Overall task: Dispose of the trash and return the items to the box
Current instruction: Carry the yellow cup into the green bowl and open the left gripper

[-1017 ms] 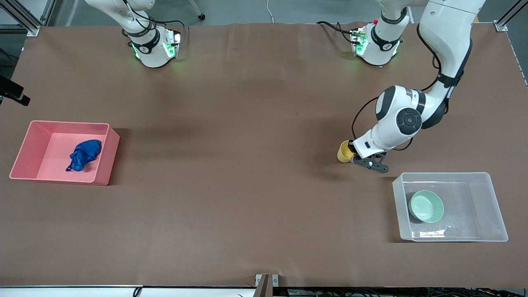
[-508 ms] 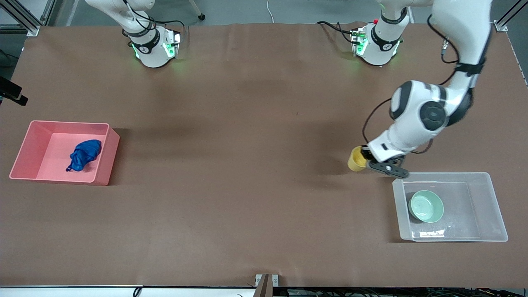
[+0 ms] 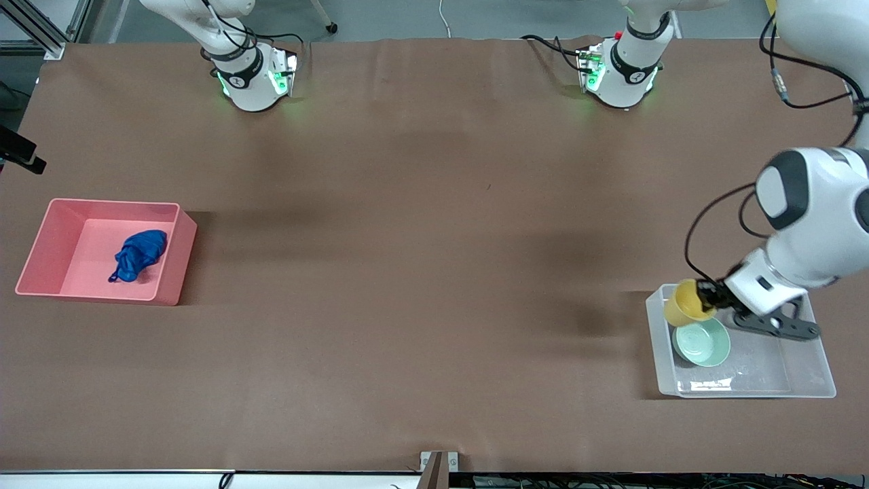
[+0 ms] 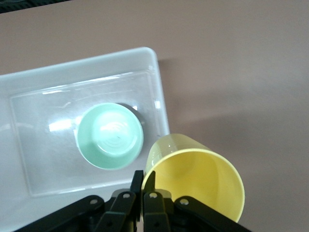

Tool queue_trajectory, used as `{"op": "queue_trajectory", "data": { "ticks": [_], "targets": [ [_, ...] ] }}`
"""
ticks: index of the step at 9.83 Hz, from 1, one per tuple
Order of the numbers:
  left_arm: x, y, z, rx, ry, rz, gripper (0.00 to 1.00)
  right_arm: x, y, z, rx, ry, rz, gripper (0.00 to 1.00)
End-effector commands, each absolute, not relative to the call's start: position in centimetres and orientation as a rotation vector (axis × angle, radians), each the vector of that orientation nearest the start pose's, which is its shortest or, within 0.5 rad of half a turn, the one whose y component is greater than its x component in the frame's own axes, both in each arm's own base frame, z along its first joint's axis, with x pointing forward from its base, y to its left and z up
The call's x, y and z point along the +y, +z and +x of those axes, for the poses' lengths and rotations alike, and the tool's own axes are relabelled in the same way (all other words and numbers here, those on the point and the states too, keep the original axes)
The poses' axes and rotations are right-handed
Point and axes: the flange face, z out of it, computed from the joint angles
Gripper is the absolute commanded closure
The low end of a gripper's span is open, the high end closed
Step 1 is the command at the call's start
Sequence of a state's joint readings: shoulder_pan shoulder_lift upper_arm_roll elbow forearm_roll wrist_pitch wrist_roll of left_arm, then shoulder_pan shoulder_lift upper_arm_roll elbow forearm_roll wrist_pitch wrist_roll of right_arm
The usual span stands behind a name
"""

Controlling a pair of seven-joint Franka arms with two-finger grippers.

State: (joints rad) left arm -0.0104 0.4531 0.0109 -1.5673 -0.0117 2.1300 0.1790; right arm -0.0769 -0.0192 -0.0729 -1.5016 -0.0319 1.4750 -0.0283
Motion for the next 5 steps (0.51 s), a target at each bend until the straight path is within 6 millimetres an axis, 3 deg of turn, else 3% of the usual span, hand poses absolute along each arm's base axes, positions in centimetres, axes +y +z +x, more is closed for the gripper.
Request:
{"op": "queue_trajectory", "data": {
  "ticks": [1, 3, 5],
  "targets": [
    [4.2, 33.0, 71.7, 0.16, -0.084, -3.15, 1.0, -8.3, 66.2, 53.2, 0.198, 0.019, -3.168, 0.0],
    [7.5, 28.7, 71.7, 0.126, -0.023, -3.16, 1.0, -8.3, 66.2, 53.2, 0.198, 0.021, -3.167, 0.0],
    [8.3, 26.6, 71.9, 0.118, -0.045, -3.147, 0.99, -8.3, 66.2, 53.1, 0.198, 0.024, -3.168, 0.0]
  ]
}}
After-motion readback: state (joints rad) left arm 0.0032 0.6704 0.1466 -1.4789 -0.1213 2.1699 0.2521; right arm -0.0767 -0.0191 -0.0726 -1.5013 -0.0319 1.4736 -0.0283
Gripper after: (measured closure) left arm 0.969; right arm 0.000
